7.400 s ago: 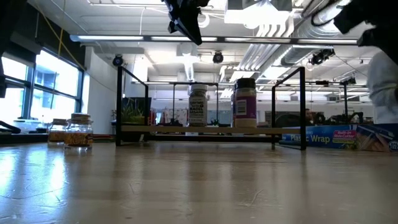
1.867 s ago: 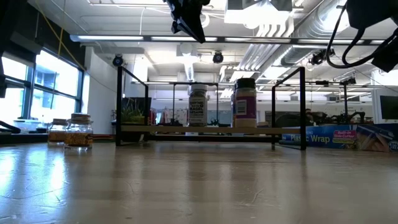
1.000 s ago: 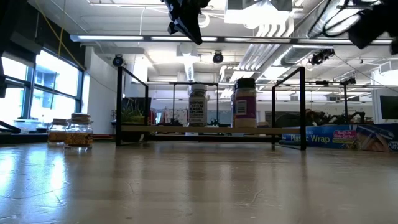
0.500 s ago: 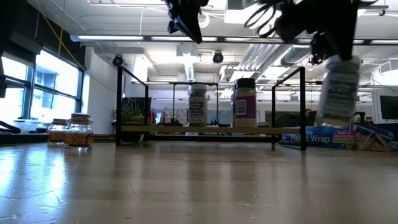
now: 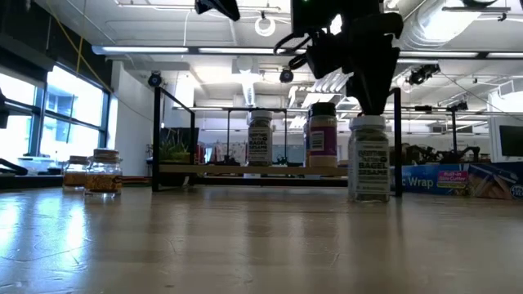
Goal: Shelf spices
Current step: Put the white seasoning bottle on the shelf aligned with the other white seasoning bottles
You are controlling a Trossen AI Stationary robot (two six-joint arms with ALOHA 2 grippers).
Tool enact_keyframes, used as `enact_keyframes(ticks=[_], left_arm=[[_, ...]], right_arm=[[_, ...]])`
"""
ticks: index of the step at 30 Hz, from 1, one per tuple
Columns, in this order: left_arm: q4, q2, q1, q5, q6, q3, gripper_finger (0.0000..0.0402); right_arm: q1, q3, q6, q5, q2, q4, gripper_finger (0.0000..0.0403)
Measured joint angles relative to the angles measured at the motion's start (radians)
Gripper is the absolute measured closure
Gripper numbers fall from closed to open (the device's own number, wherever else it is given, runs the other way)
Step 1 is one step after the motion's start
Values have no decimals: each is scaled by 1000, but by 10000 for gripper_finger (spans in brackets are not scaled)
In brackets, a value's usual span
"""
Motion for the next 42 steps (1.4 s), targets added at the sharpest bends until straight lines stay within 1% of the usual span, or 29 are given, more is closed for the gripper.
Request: enact_keyframes(ticks=[3,6,9,11,12,13,15,17,18,21,25,28,30,34,37,39,42], left_arm=[[1,-14,0,3,-20,0,401],[1,-19,-5,38,-32,0,401],[5,-14,-18,93,-37,0,401],[15,-5,-33,134,-37,0,401],[25,4,-46,149,-38,0,401],[45,13,-59,161,-38,0,401],[82,30,-93,181,-38,0,401],[149,47,-134,179,-27,0,398],[188,61,-157,178,-10,0,395],[330,116,-222,173,23,0,372],[490,210,-277,119,-49,0,323],[535,279,-285,110,-123,0,277],[528,318,-285,110,-172,-1,246],[493,375,-285,118,-187,-1,195],[454,406,-285,105,-219,-1,169],[417,426,-284,86,-245,-1,158],[404,449,-274,65,-256,-1,148]], right_arm=[[-3,0,-11,-16,-11,-7,157],[13,0,-11,-16,-77,-38,155],[54,-1,-13,18,-195,-58,155],[96,-15,-20,42,-300,-38,154],[123,-34,2,60,-362,-17,154],[152,-60,41,93,-426,7,154],[216,-125,178,214,-557,48,154],[277,-198,319,337,-690,47,154],[307,-232,384,375,-752,48,154],[379,-325,546,416,-917,50,154],[435,-406,644,417,-1060,74,153],[448,-429,669,419,-1109,100,153],[448,-429,669,419,-1117,101,153],[445,-424,645,427,-1112,105,153],[445,-424,649,440,-1099,105,153],[445,-424,652,440,-1092,104,153],[445,-424,651,441,-1081,104,153]])
